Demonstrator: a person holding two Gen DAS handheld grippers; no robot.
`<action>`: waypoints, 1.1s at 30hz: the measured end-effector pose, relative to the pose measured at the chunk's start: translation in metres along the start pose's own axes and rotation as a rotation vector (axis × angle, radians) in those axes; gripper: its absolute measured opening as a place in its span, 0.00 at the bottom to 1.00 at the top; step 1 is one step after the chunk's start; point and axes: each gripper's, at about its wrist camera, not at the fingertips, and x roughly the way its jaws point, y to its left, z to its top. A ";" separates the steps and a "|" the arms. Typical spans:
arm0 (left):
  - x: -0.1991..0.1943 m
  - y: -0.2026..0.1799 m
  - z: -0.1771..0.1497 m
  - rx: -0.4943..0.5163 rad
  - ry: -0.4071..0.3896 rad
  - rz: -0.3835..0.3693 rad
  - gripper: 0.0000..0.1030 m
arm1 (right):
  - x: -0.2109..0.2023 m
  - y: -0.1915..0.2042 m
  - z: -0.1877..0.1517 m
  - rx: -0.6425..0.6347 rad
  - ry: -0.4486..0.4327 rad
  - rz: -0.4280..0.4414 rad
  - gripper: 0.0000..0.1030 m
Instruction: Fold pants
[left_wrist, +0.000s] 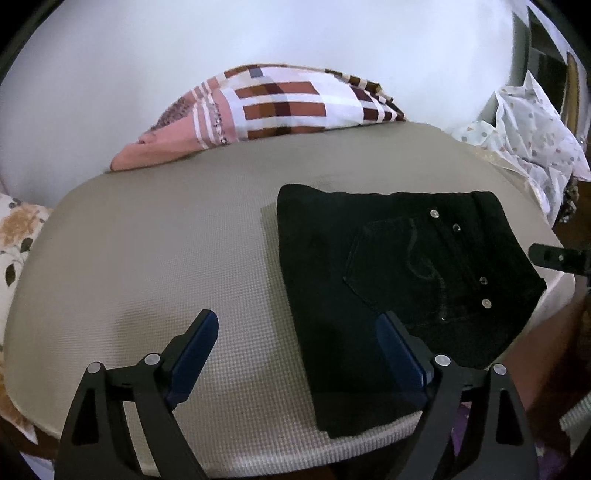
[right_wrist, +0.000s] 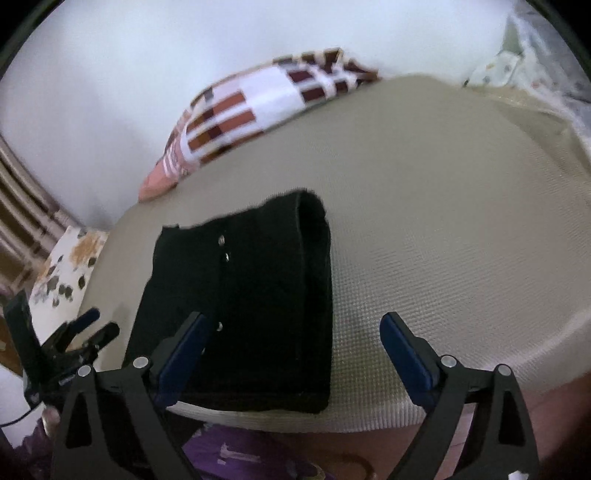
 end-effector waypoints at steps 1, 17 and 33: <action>0.002 0.000 0.002 0.000 0.001 0.005 0.85 | 0.006 0.001 0.003 -0.019 0.011 0.000 0.90; 0.040 -0.005 0.020 0.062 0.058 0.052 0.85 | 0.046 0.000 0.019 -0.070 0.112 0.021 0.89; 0.083 0.017 0.020 -0.071 0.218 -0.235 0.85 | 0.059 -0.008 0.023 -0.073 0.135 0.127 0.87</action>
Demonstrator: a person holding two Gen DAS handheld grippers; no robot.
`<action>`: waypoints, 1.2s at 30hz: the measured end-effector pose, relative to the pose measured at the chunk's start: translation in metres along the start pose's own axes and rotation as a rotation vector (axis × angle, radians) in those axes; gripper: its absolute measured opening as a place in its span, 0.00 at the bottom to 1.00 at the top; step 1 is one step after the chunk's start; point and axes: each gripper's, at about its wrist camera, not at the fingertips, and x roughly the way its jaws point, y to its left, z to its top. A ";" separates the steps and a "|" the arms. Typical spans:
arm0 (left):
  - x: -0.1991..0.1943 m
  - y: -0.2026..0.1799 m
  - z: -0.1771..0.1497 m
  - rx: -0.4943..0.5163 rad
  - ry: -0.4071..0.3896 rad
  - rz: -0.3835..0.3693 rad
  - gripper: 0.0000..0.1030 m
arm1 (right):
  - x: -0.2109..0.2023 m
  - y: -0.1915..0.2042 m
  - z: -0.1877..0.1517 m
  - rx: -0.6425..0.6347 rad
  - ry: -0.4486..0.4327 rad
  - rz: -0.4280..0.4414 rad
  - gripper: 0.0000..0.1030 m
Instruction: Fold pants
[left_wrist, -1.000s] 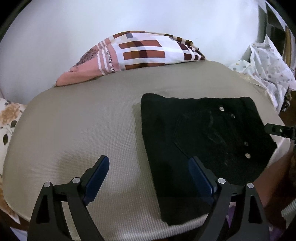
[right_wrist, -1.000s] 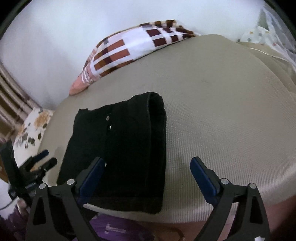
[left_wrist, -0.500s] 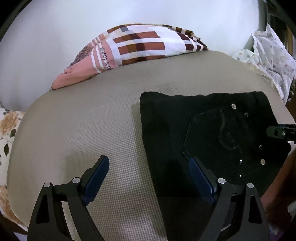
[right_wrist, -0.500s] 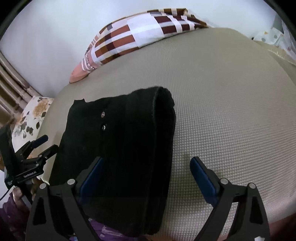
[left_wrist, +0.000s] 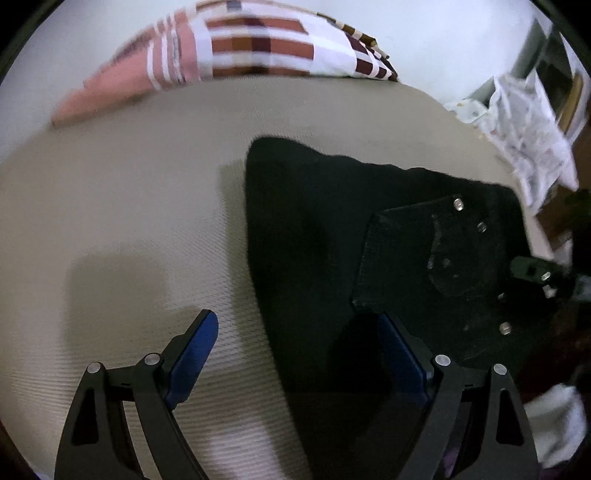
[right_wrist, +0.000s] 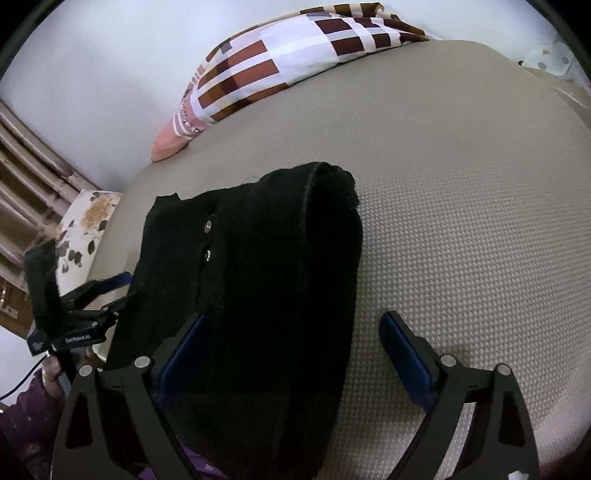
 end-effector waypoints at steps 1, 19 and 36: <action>0.002 0.003 0.000 -0.019 0.009 -0.033 0.85 | 0.001 0.000 0.000 -0.005 0.001 0.007 0.85; 0.015 0.025 0.018 -0.044 0.132 -0.487 0.87 | 0.004 -0.041 0.012 0.121 0.158 0.277 0.60; 0.022 0.025 0.037 -0.016 0.189 -0.622 0.99 | 0.024 -0.053 0.013 0.154 0.265 0.438 0.36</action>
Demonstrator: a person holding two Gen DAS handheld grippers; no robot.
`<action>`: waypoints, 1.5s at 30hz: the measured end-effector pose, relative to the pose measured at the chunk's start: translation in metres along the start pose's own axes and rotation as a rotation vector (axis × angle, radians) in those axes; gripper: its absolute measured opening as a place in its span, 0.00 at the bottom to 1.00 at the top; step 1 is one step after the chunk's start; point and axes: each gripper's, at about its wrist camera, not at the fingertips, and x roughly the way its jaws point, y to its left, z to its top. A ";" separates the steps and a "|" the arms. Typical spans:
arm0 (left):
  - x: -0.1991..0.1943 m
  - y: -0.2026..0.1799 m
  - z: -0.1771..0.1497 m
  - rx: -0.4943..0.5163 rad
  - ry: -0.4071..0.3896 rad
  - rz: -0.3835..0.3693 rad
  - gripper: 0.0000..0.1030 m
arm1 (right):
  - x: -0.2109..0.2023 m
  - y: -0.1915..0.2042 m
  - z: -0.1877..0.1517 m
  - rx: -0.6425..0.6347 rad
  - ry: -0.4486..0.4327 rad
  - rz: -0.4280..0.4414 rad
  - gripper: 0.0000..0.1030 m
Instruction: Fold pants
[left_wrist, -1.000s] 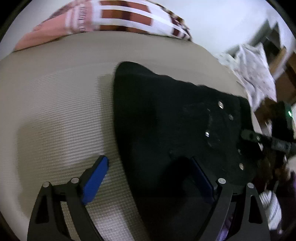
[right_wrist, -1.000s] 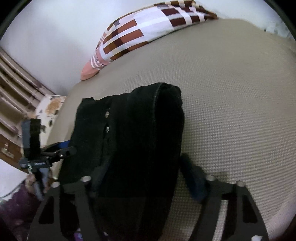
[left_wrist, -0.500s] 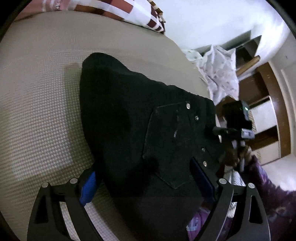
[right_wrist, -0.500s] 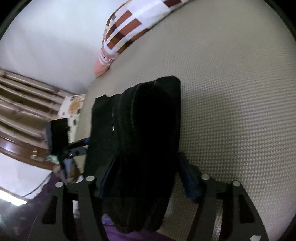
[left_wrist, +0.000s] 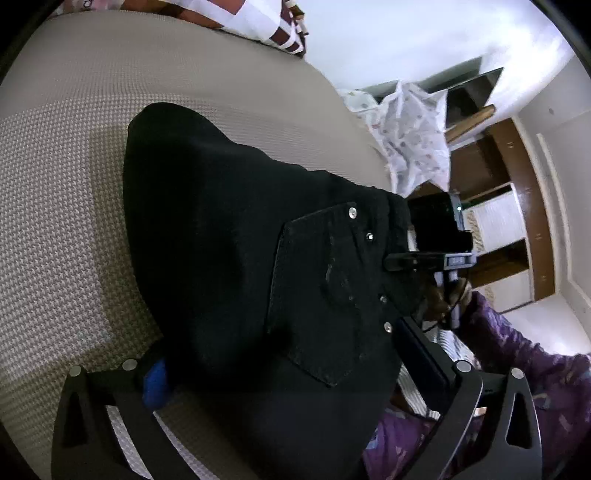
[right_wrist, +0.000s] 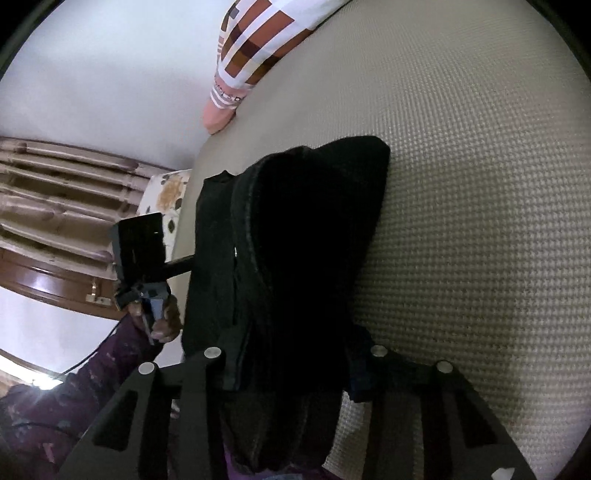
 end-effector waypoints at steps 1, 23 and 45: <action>0.003 -0.004 0.001 0.001 0.004 0.022 0.99 | 0.000 -0.001 0.002 0.013 -0.001 0.008 0.36; -0.002 -0.042 -0.024 0.001 -0.195 0.383 0.23 | -0.002 0.036 -0.017 0.086 -0.164 0.052 0.27; -0.122 -0.016 -0.023 0.005 -0.436 0.641 0.23 | 0.107 0.123 0.040 0.021 -0.108 0.172 0.25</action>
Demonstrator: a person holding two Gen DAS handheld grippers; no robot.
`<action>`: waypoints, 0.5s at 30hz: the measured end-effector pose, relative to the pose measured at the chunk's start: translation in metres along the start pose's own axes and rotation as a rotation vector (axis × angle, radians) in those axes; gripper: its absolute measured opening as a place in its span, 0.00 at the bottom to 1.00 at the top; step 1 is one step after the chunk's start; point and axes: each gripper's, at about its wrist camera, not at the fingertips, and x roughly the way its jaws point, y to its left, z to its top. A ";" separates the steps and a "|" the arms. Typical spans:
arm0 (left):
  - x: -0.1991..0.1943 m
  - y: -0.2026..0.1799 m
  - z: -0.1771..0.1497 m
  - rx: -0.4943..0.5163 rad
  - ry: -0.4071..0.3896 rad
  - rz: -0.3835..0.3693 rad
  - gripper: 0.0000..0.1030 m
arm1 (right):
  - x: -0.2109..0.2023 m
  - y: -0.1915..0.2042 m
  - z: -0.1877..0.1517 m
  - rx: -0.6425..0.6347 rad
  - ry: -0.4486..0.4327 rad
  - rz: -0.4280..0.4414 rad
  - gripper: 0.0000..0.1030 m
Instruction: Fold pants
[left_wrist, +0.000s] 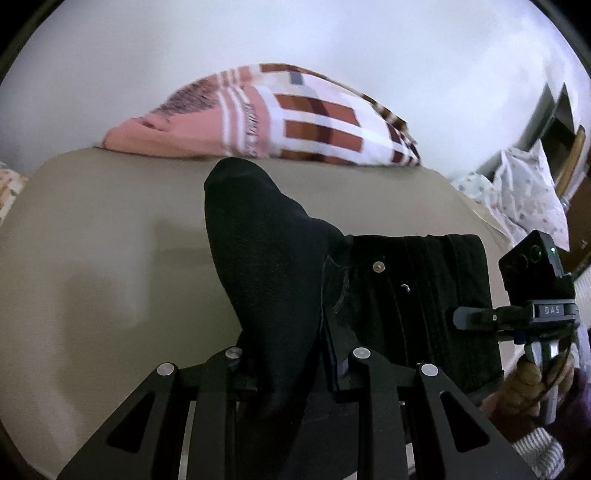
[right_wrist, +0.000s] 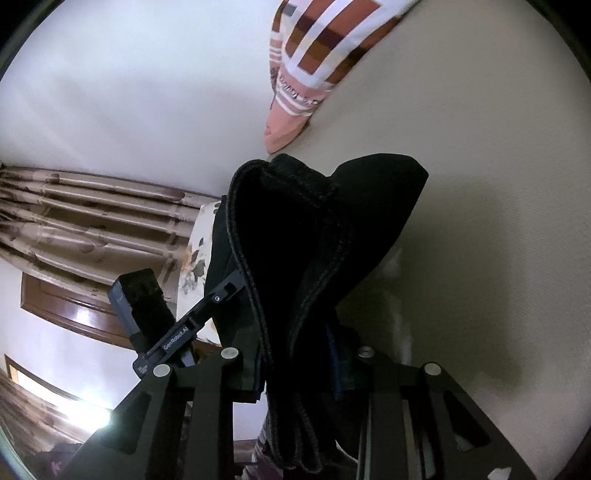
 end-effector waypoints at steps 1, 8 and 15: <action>-0.002 0.005 0.002 0.001 -0.009 0.013 0.23 | 0.009 0.005 0.007 -0.010 0.004 0.002 0.25; -0.005 0.047 0.027 -0.009 -0.065 0.103 0.23 | 0.059 0.021 0.047 -0.022 0.018 0.025 0.25; 0.002 0.095 0.059 -0.040 -0.108 0.169 0.23 | 0.115 0.037 0.093 -0.050 0.033 0.045 0.25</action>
